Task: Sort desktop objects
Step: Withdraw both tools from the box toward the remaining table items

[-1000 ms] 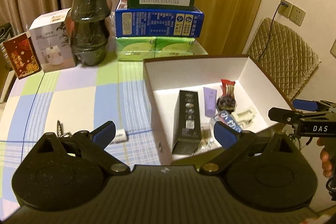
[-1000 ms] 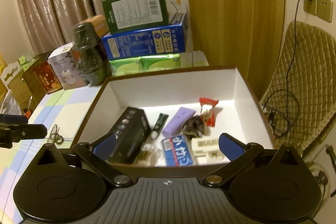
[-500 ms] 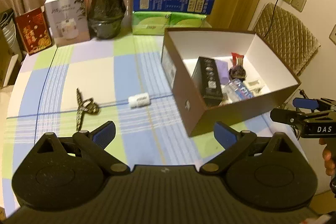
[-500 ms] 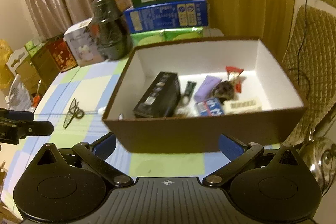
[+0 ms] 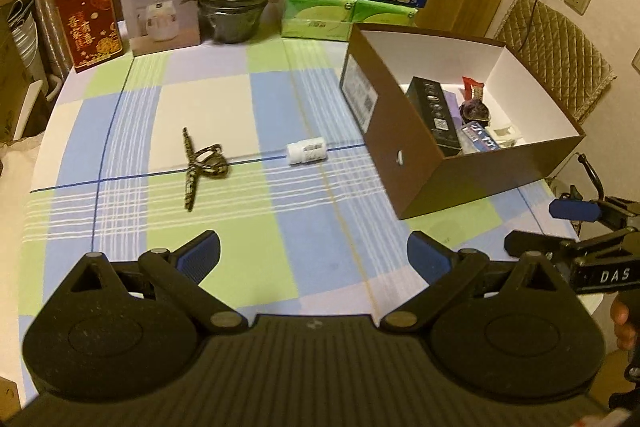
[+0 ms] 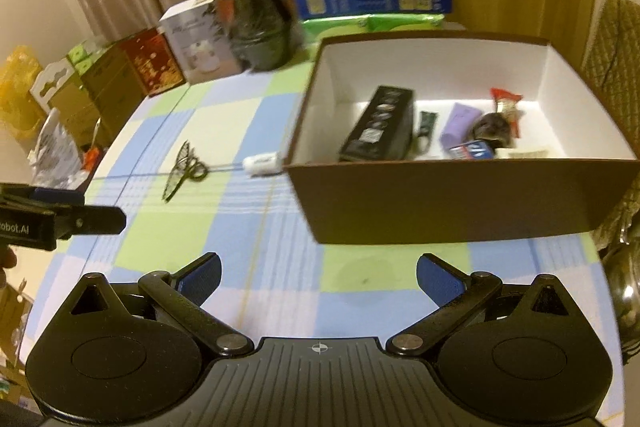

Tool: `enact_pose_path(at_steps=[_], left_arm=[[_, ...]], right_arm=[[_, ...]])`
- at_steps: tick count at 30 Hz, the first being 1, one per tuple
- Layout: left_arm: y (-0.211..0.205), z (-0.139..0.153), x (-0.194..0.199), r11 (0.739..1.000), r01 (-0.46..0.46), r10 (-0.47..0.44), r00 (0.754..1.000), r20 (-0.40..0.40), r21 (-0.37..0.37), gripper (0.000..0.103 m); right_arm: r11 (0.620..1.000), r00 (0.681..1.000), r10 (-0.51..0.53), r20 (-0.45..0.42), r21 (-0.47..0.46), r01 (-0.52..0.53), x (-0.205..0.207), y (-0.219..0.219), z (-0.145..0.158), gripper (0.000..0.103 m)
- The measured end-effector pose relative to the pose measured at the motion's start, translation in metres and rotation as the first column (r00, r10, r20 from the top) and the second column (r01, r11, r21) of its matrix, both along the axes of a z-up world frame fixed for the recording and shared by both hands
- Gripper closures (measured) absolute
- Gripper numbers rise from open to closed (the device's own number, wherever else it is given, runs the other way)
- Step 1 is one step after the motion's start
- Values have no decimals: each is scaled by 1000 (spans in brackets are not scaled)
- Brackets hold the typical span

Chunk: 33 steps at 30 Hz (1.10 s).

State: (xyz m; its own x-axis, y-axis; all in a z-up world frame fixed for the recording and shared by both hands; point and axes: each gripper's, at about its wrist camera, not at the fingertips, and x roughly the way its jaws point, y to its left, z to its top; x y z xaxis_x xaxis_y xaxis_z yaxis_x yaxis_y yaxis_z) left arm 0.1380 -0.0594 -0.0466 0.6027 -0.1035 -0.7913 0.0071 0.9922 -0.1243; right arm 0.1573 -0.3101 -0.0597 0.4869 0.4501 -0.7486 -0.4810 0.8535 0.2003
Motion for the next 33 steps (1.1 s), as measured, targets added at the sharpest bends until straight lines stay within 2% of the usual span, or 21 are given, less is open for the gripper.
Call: enact_pose_path(at_steps=[11, 19, 33], left_arm=[[47, -7, -11, 999, -51, 51, 999, -11, 15, 5], [75, -18, -7, 996, -84, 85, 996, -23, 37, 5], [104, -30, 6, 990, -135, 137, 990, -43, 52, 6]], right_arm=[[998, 998, 56, -13, 6, -56, -10, 57, -16, 2], [994, 994, 111, 15, -1, -111, -10, 98, -26, 2], [992, 992, 126, 16, -11, -126, 7, 135, -39, 2]])
